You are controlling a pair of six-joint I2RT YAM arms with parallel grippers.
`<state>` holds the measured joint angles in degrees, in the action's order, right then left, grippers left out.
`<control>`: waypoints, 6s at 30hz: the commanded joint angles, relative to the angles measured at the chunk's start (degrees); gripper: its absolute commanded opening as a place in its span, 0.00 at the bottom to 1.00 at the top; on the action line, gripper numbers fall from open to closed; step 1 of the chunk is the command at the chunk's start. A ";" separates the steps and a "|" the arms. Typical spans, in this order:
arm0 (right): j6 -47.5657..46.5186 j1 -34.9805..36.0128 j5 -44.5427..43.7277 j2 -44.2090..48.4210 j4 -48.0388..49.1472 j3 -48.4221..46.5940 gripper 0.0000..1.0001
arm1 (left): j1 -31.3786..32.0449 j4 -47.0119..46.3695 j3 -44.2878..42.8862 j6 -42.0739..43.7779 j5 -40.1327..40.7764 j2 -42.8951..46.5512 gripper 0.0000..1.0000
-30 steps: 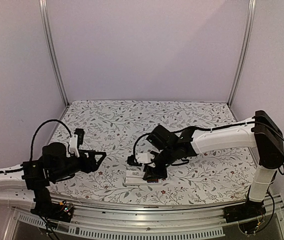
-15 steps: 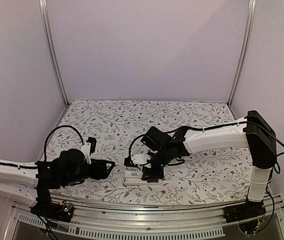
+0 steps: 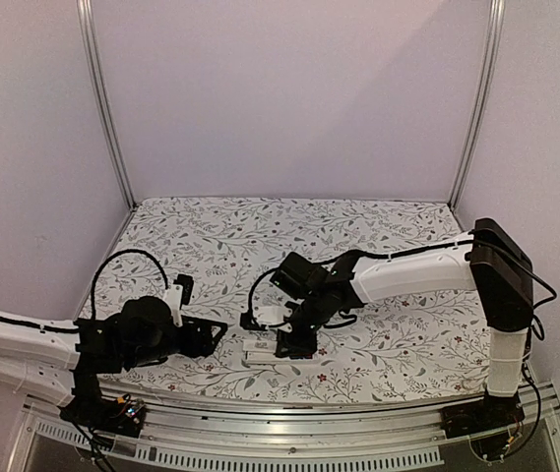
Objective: Load the batteries into the remote control
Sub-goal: Place the battery cover on the remote control without the battery cover, then load the battery cover onto the remote control without the battery cover, then adjust the remote control at the center of the board.
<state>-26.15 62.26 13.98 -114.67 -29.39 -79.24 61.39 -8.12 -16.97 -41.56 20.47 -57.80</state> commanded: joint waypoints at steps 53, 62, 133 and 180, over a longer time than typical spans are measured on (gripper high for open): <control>1.66 0.92 3.60 2.91 -2.03 -3.85 0.50 | 1.06 -0.79 -1.14 5.94 -0.25 -5.35 0.72; 41.43 -7.65 -5.17 16.63 1.29 11.18 0.50 | 2.33 2.05 -2.35 6.08 -3.35 -11.74 0.57; 68.12 -4.78 2.51 10.49 15.93 24.48 0.30 | 2.71 -8.24 -8.15 25.21 -16.54 -27.92 0.31; 63.86 -8.24 -18.16 15.27 -3.32 18.36 0.00 | 2.69 -9.23 -6.49 24.73 -16.41 -26.47 0.29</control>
<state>37.47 53.30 -1.23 -97.03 -30.13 -61.14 63.35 -15.81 -24.36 -16.71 4.60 -85.38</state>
